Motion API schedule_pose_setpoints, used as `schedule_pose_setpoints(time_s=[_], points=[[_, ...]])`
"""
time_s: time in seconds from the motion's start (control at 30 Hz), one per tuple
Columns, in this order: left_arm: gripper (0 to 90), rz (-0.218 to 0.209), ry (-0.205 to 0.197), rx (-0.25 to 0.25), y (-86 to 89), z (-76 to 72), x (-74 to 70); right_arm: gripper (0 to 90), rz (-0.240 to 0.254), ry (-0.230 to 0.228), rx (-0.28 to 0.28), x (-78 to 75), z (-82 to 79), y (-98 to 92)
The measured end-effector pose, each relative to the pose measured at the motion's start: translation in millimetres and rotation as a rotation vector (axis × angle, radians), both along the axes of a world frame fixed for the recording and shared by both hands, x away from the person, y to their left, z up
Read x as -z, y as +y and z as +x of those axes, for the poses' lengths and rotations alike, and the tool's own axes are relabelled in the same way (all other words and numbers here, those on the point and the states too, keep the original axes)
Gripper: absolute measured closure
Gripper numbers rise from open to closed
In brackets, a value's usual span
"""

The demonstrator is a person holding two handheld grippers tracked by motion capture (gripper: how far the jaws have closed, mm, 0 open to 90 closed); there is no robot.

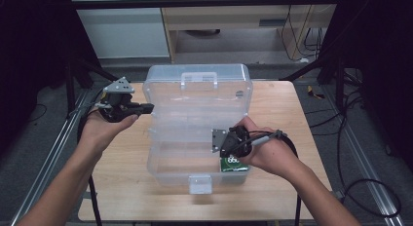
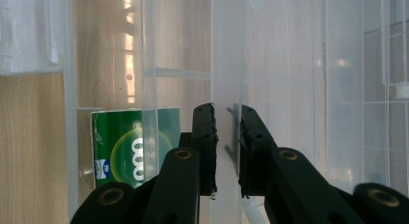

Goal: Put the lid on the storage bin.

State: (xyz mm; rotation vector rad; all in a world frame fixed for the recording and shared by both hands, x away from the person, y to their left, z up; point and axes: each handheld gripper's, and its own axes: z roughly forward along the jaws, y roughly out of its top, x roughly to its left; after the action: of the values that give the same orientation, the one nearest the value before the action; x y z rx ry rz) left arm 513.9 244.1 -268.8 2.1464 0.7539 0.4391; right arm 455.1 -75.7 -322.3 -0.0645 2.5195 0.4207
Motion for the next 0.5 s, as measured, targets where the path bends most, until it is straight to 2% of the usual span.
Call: schedule_pose_setpoints(time_s=[0.17, 0.23, 0.5], points=[[89.8, -0.026, 0.001, -0.02, 2.0, 3.5, 0.7, 79.2, 0.002, -0.003, -0.003, 0.4, -0.1, -0.6], [89.8, -0.05, 0.011, -0.027, 5.3, 6.4, 1.3, 78.9, 0.0, -0.006, -0.001, 0.5, -0.5, -0.4], [89.8, -0.04, 0.027, -0.043, 8.3, 13.0, 2.2, 79.0, 0.007, -0.004, 0.0, 1.7, -1.5, -0.6]])
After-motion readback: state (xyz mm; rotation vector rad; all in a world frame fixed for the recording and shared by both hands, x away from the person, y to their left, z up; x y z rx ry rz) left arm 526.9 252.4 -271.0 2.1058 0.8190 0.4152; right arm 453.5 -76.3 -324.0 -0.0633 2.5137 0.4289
